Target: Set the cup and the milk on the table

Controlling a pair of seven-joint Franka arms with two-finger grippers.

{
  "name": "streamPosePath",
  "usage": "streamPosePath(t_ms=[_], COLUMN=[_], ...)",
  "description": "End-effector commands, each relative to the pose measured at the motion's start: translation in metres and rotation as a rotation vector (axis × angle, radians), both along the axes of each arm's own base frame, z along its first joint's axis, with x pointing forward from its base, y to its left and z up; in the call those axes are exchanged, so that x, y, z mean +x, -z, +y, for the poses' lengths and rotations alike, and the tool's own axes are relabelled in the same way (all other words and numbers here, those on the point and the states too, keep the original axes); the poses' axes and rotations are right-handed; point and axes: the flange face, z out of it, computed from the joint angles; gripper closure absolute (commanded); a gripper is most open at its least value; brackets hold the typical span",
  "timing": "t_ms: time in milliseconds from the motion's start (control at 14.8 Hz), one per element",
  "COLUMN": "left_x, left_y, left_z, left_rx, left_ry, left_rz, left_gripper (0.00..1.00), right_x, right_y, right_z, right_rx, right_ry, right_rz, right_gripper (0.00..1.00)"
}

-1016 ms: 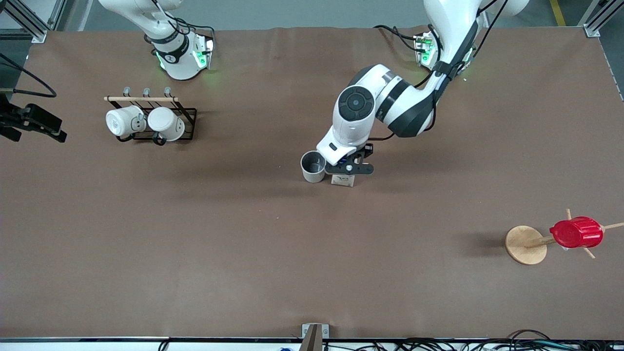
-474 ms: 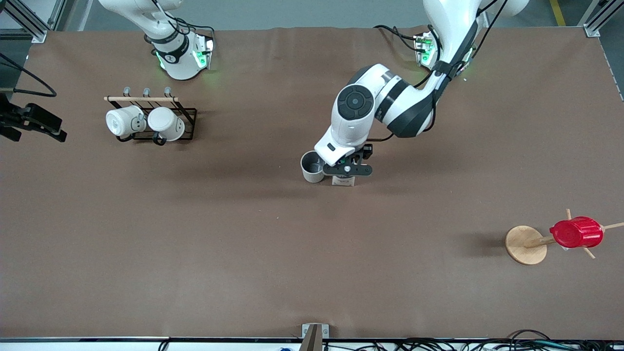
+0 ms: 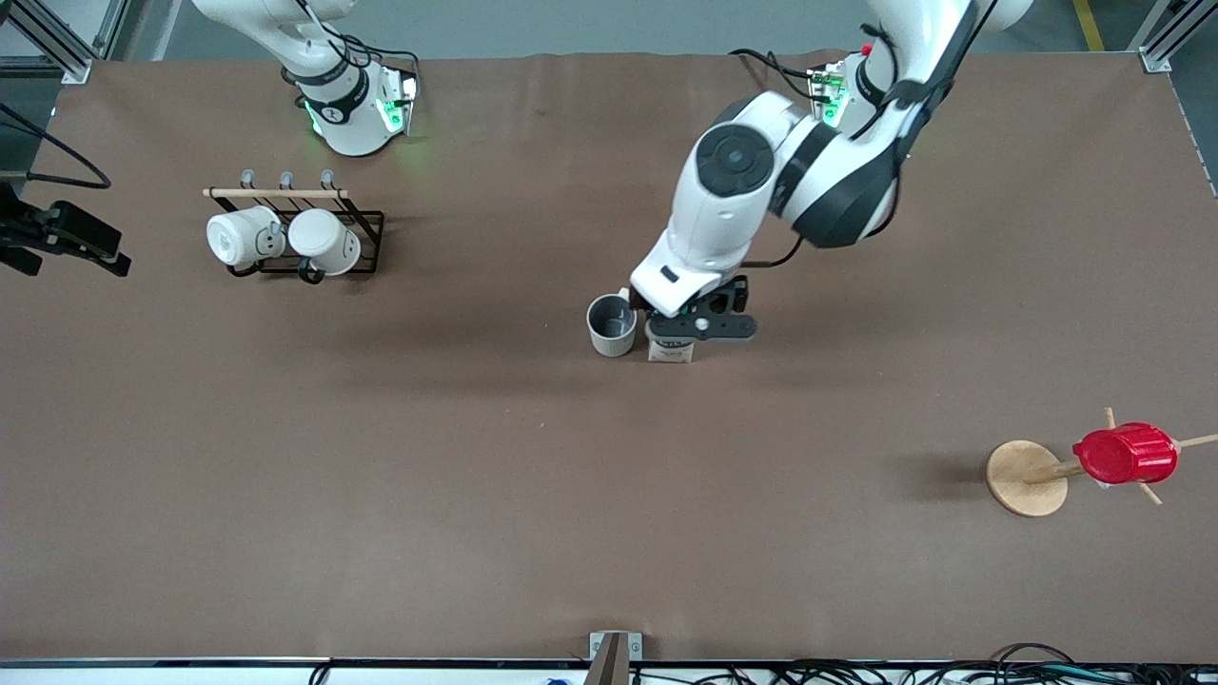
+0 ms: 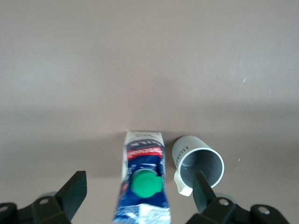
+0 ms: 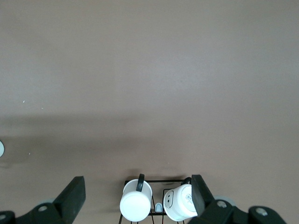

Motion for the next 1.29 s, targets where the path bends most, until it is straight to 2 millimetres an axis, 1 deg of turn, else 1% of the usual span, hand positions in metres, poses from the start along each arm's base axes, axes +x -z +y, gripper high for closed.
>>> streamPosePath(t_ms=[0, 68, 271, 339, 406, 474, 542, 677, 880, 1016, 1151, 1219], left_x=[0.010, 0.012, 0.018, 0.021, 0.019, 0.020, 0.018, 0.007, 0.009, 0.004, 0.007, 0.005], left_y=[-0.041, -0.046, -0.068, -0.073, -0.079, -0.083, -0.089, -0.094, -0.111, -0.121, -0.131, -0.138], left_z=[0.053, 0.069, 0.129, 0.141, 0.145, 0.158, 0.167, 0.176, 0.209, 0.222, 0.244, 0.256], left_rx=[0.013, 0.015, 0.016, 0.011, 0.011, 0.013, 0.013, 0.054, 0.057, 0.056, 0.029, 0.016], left_ry=[-0.061, -0.077, -0.133, -0.119, -0.097, -0.111, -0.125, -0.111, -0.081, -0.074, -0.056, -0.030], left_rz=[-0.037, -0.042, -0.065, -0.068, -0.076, -0.078, -0.078, -0.028, -0.033, -0.040, -0.046, -0.048], left_gripper=[0.00, 0.00, 0.00, 0.00, 0.00, 0.00, 0.00, 0.00, 0.00, 0.00, 0.00, 0.00], right_x=[-0.002, -0.002, -0.002, -0.002, -0.002, -0.002, -0.002, -0.002, -0.002, -0.002, -0.002, -0.002], right_y=[-0.002, -0.002, -0.002, -0.002, -0.002, -0.002, -0.002, -0.001, -0.001, -0.001, -0.001, -0.001], right_z=[-0.002, -0.002, -0.002, -0.002, -0.002, -0.002, -0.002, -0.002, -0.002, -0.003, -0.003, -0.003], right_rx=[0.005, 0.005, 0.005, 0.005, 0.005, 0.005, 0.005, 0.005, 0.005, 0.005, 0.005, 0.005], right_ry=[-0.008, -0.008, -0.008, -0.008, -0.008, -0.008, -0.008, -0.008, -0.008, -0.007, -0.007, -0.005], right_rz=[0.002, 0.002, 0.002, 0.002, 0.002, 0.002, 0.002, 0.005, 0.004, 0.004, 0.004, 0.005], right_gripper=[0.00, 0.00, 0.00, 0.00, 0.00, 0.00, 0.00, 0.00, 0.00, 0.00, 0.00, 0.00])
